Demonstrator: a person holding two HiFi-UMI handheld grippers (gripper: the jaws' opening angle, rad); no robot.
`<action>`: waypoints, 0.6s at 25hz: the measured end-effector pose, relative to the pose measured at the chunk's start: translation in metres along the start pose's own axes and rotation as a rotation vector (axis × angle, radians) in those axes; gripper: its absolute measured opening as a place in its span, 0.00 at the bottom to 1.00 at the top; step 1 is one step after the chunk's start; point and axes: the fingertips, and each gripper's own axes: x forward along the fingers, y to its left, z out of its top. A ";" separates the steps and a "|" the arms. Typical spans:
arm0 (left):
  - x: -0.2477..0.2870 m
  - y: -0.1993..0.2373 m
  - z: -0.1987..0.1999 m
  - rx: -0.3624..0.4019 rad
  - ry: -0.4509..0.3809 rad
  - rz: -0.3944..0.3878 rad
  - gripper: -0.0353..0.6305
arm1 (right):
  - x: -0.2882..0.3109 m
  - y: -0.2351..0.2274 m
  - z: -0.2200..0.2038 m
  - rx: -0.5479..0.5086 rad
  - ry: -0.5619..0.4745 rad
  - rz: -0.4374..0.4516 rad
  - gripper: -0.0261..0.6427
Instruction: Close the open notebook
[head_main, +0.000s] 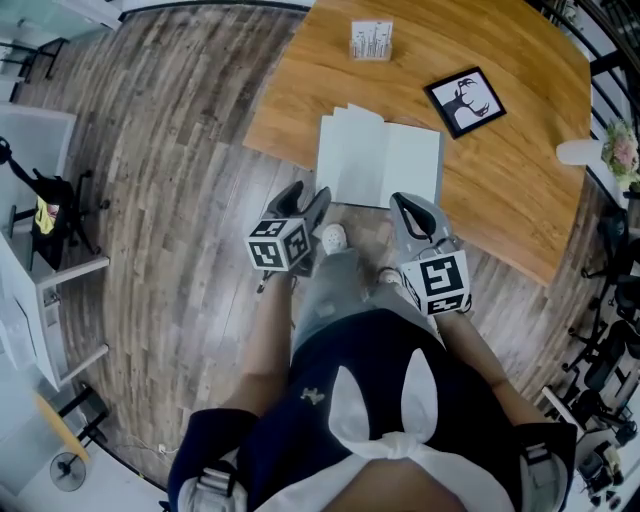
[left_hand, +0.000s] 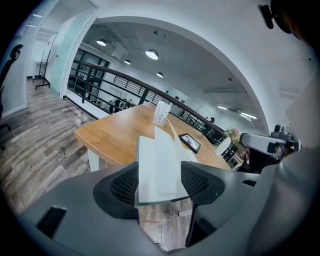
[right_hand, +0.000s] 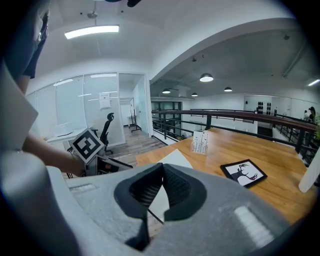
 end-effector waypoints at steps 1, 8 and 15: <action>0.003 0.003 -0.002 -0.002 0.008 -0.003 0.44 | 0.002 0.000 -0.001 0.002 0.002 -0.003 0.04; 0.022 0.015 -0.014 -0.024 0.062 -0.044 0.44 | 0.010 -0.008 -0.005 0.024 0.016 -0.043 0.04; 0.033 0.031 -0.025 -0.079 0.091 -0.082 0.44 | 0.017 -0.012 -0.006 0.041 0.015 -0.083 0.04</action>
